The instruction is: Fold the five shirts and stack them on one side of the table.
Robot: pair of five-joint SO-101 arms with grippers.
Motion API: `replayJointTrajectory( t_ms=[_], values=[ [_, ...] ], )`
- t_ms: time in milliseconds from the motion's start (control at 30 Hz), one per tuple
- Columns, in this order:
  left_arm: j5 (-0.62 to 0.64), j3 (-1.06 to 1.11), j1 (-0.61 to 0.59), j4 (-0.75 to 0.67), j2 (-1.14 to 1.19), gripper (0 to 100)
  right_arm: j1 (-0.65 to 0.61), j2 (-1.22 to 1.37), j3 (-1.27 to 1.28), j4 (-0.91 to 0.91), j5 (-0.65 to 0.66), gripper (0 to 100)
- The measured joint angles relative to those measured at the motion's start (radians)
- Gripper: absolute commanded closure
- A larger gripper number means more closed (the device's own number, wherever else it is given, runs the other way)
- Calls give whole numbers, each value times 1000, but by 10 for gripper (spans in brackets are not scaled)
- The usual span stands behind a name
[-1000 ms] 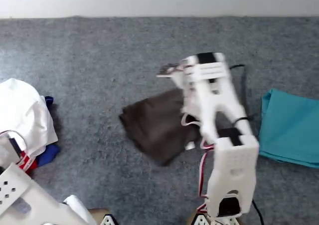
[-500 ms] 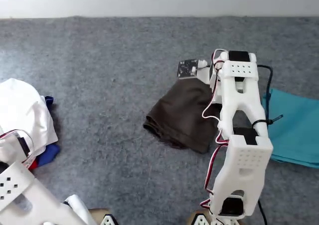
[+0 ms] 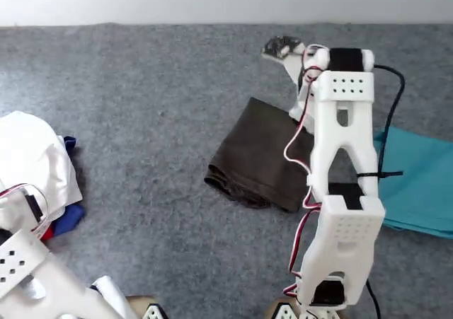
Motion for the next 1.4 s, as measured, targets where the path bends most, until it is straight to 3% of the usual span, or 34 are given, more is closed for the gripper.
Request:
replayJointTrajectory(
  t_ms=[267, 467, 733, 900, 1167, 1400],
  values=[
    [-31, 0, 0, 0, 0, 902, -157, -54, 155, 0, -402, 991],
    [-80, 0, 0, 0, 0, 902, -256, -55, 413, -11, -559, 990],
    [-94, 0, 0, 0, 0, 902, -316, -55, 674, -144, -657, 990],
    [-94, 0, 0, 0, 0, 902, -400, -55, 675, -118, -661, 990],
    [-94, 0, 0, 0, 0, 902, -385, -166, 542, -51, -661, 990],
    [-94, 0, -2, 0, 0, 902, -405, -123, 526, -316, -661, 990]
  ],
)
